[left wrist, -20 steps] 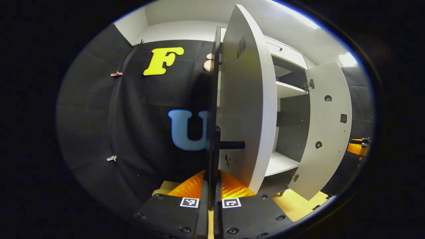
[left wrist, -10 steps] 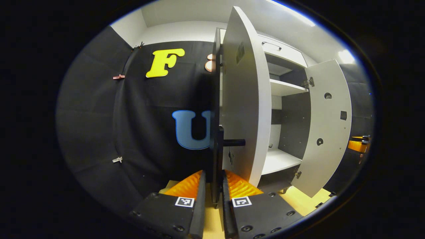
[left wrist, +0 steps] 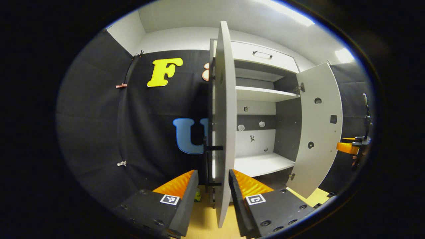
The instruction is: Open the right door of the double-door shoe cabinet with the right hand, and open the left door with the left hand.
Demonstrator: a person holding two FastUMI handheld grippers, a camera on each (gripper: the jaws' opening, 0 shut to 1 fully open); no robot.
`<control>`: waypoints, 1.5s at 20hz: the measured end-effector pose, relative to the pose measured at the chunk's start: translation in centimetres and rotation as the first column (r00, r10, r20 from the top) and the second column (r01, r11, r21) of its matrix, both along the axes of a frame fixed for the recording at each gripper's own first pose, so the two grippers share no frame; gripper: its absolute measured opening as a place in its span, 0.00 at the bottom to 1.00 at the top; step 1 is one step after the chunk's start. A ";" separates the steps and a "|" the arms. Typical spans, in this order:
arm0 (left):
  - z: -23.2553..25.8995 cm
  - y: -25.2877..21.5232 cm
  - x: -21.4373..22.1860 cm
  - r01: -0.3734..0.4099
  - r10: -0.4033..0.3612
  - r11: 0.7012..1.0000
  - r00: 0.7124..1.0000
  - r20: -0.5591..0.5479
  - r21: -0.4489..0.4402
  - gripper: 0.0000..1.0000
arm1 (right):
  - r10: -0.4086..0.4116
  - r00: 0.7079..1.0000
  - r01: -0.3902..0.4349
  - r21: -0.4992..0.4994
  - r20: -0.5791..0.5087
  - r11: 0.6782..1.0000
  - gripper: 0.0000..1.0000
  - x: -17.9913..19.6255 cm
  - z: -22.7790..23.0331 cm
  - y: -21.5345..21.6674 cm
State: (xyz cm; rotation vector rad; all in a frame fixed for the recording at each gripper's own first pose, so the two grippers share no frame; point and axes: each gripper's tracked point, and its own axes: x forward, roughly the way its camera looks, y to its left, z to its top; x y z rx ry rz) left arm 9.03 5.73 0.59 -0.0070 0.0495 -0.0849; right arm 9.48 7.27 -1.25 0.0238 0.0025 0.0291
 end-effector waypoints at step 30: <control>-0.4 -13.2 0.3 -0.030 0.030 0.999 0.998 0.047 0.011 0.97 | -0.044 0.998 0.044 0.001 0.052 0.999 0.98 0.0 1.1 0.6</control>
